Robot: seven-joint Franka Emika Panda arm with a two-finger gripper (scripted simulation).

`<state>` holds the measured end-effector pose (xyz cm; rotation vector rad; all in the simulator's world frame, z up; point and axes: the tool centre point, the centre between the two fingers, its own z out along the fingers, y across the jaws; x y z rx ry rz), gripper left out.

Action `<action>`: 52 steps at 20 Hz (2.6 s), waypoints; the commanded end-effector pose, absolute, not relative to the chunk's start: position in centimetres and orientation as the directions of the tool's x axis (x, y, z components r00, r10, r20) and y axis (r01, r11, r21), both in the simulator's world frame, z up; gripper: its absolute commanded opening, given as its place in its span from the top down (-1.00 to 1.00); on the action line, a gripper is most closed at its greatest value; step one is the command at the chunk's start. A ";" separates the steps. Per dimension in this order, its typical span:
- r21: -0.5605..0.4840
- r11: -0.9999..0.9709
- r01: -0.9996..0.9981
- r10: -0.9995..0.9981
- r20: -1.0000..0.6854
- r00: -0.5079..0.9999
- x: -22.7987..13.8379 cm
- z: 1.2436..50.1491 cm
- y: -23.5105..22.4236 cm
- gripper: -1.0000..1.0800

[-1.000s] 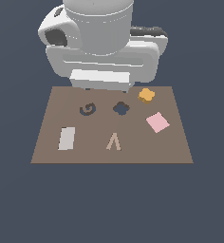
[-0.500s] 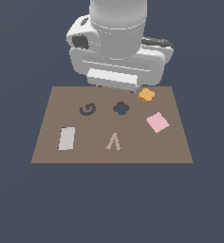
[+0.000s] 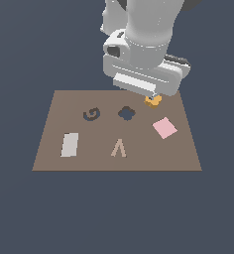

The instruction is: Insert a designated object into the corresponding slot on a board.

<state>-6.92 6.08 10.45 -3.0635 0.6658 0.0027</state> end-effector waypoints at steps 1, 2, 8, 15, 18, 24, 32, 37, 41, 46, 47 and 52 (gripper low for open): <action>-0.005 -0.887 -0.462 -0.462 -0.002 0.887 -7.7 9.4 7.4 -0.92; -0.004 -0.878 -0.478 -0.478 -0.002 0.878 -7.9 9.0 7.9 -0.92; -0.002 -0.832 -0.555 -0.555 -0.001 0.832 -8.9 7.0 10.5 -0.92; 0.000 -0.793 -0.609 -0.609 0.000 0.793 -9.3 5.5 12.4 -0.92; 0.000 -0.784 -0.621 -0.621 0.000 0.784 -9.4 5.2 12.8 -0.92; 0.000 -0.782 -0.623 -0.623 0.000 0.782 -9.5 5.0 13.0 -0.92; 0.000 -0.780 -0.626 -0.626 0.000 0.780 -9.4 3.2 13.1 -0.92; 0.000 -0.780 -0.626 -0.626 0.000 0.780 -9.4 3.0 13.1 1.00; 0.000 -0.780 -0.626 -0.626 0.000 0.780 -9.4 3.0 13.1 1.00; -0.001 -0.780 -0.626 -0.626 0.000 0.780 -9.4 3.0 13.1 1.00; -0.001 -0.780 -0.626 -0.626 0.000 0.780 -9.4 3.1 13.1 1.00; 0.000 -0.780 -0.626 -0.626 0.000 0.780 -9.4 3.3 13.1 1.00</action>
